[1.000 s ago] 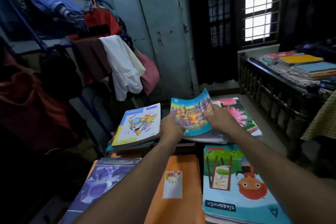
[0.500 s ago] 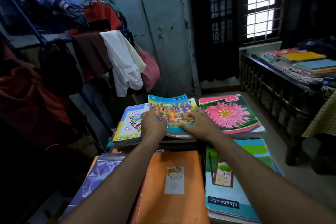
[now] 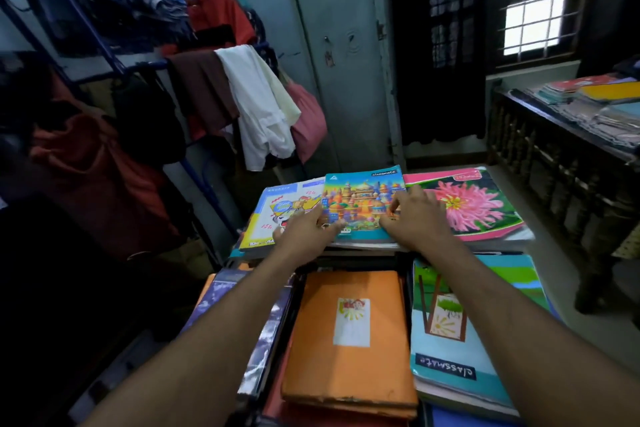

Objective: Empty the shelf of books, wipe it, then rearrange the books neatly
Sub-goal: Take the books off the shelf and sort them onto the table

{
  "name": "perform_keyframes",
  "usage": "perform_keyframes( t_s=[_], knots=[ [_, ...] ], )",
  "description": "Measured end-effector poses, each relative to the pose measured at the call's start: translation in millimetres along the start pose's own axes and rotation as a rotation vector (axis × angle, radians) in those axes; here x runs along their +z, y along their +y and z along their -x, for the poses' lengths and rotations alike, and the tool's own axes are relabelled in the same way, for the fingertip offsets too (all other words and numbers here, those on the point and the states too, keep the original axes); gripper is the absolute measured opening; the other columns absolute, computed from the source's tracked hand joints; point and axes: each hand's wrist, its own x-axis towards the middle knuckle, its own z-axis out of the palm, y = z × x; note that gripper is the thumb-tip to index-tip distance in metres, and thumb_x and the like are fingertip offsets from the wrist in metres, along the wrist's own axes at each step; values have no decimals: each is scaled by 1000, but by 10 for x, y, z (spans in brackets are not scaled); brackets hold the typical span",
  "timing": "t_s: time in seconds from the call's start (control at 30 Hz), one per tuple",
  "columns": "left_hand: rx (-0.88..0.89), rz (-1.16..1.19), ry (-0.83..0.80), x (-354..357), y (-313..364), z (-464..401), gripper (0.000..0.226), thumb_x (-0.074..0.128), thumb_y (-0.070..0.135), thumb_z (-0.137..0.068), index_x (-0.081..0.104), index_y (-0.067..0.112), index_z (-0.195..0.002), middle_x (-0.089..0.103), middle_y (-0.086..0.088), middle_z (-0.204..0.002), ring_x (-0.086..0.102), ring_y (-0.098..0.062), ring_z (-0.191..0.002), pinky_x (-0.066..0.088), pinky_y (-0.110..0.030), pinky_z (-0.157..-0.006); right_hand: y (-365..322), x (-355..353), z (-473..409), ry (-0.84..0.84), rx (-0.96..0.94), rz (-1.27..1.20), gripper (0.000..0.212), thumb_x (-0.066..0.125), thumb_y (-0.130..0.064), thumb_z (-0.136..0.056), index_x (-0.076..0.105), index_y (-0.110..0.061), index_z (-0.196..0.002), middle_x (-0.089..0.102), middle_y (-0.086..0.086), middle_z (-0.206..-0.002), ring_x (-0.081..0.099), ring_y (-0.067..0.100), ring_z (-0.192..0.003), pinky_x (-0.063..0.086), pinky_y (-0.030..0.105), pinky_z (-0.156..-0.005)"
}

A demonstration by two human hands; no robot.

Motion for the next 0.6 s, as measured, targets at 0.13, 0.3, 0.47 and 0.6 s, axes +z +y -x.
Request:
perform_keyframes(
  t_s=[0.13,0.3,0.47,0.6],
  knots=[
    [107,107,-56,-8,-359,107,81,37,76,-93,24,31,-160,31,0,-164,34,-25,-148,27,-46,-120,-175,-20,133,-15,-337,-4,58,50,-60,-94,44,-34,-146,41,2,-149,36,26,-138,28,47,-113],
    [222,-130,-70,25,-712,107,69,40,63,-101,23,33,-160,20,5,-168,21,-21,-153,17,-41,-124,-404,8,242,-257,-550,154,57,32,-65,-100,27,-47,-153,29,-9,-159,27,17,-147,15,56,-120],
    [293,-238,-60,-58,-923,40,57,45,25,-105,27,35,-158,23,7,-166,29,-23,-148,22,-41,-122,-429,16,237,-213,-548,241,53,32,-60,-102,31,-42,-151,38,-7,-152,36,19,-141,18,59,-119],
    [282,-318,-58,-99,-989,-11,64,44,17,-101,24,39,-158,21,9,-167,28,-17,-150,17,-53,-122,-432,67,249,-195,-586,254,50,30,-56,-103,30,-40,-151,37,-3,-152,37,22,-138,27,56,-116]
  ],
)
